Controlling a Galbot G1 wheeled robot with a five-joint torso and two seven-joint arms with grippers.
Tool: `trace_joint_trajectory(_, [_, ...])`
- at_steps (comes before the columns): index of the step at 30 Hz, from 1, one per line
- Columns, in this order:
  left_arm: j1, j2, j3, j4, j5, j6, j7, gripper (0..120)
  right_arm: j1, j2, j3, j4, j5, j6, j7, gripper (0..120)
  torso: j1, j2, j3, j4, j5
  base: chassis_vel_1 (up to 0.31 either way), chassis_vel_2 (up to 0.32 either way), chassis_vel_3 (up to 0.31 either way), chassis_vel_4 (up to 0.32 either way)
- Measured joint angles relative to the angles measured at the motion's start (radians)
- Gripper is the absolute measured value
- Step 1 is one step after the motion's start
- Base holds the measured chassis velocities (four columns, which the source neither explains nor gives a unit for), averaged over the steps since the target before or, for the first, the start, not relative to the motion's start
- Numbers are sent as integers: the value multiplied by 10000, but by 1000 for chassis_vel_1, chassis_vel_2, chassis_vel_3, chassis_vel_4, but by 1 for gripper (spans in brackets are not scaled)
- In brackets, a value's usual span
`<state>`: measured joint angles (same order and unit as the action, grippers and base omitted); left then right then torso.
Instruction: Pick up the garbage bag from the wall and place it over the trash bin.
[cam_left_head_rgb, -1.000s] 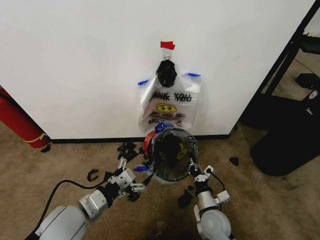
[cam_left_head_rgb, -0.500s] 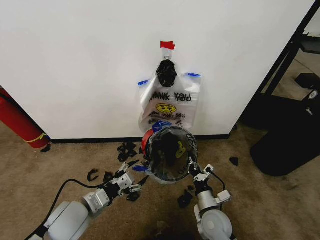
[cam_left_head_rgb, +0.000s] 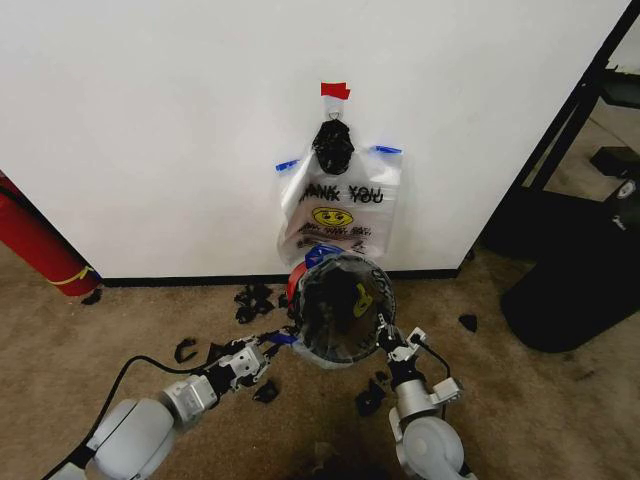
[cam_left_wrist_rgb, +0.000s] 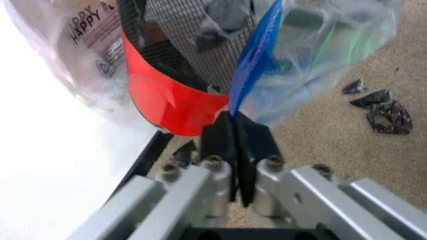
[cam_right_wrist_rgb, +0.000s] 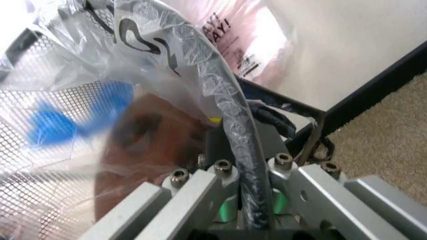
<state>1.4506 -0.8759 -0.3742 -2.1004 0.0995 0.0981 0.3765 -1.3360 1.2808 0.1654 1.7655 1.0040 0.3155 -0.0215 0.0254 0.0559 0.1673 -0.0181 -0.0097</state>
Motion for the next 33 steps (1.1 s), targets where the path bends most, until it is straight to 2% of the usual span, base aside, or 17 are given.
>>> trace_joint_trajectory(18, [-215, -333, 61, 1178, 1030, -6, -592, 0, -230, -166, -121, 551, 55, -260, 155, 0, 0, 0, 0, 0, -1, 0, 0, 0, 0])
trace_joint_trajectory(26, [-125, -673, 246, 1067, 993, -642, -659, 0, -301, -190, -198, 685, -44, -341, 210, 0, 0, 0, 0, 0, 0, 0, 0, 0, 0])
trace_joint_trajectory(29, [-144, -777, 306, 1260, 1047, -956, -989, 0, -274, -161, -218, 646, -117, -346, 222, 0, 0, 0, 0, 0, 0, 0, 0, 0, 0])
trace_joint_trajectory(31, [-113, -789, 297, 1481, 1114, -1165, -1352, 8, -230, -155, -213, 566, -133, -346, 294, 0, 0, 0, 0, -1, 0, 0, 0, 0, 0])
trace_joint_trajectory(32, [-113, -789, 297, 1481, 1114, -1165, -1352, 8, -230, -155, -213, 566, -133, -346, 294, 0, 0, 0, 0, -1, 0, 0, 0, 0, 0])
trace_joint_trajectory(33, [-90, -792, 232, 1690, 1210, -1410, -1473, 15, -190, -154, -196, 512, -132, -347, 357, 0, 0, 0, 0, 0, 0, 0, 0, 0, 0])
